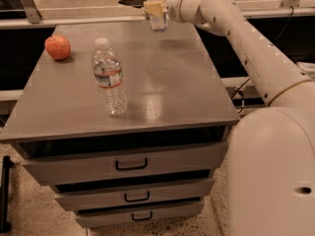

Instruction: Knock blue plastic bottle over

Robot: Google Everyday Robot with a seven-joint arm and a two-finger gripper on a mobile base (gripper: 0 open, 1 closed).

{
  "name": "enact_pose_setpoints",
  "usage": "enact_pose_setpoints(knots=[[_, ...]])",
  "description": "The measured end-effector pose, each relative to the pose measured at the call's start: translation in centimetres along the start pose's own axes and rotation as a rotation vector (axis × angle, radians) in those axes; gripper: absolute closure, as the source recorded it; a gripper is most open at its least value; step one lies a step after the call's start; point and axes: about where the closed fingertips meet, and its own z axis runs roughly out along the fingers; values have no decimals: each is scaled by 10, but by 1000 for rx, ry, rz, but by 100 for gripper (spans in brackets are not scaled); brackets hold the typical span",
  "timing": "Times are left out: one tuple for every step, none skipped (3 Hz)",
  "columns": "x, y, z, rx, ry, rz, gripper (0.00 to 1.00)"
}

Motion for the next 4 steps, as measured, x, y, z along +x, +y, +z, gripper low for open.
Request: enact_pose_setpoints(knots=[[-32, -4, -20, -65, 18, -50, 100], [-24, 1, -39, -141, 129, -69, 100], [25, 32, -52, -273, 372, -110, 100], [70, 61, -63, -393, 583, -180, 100]])
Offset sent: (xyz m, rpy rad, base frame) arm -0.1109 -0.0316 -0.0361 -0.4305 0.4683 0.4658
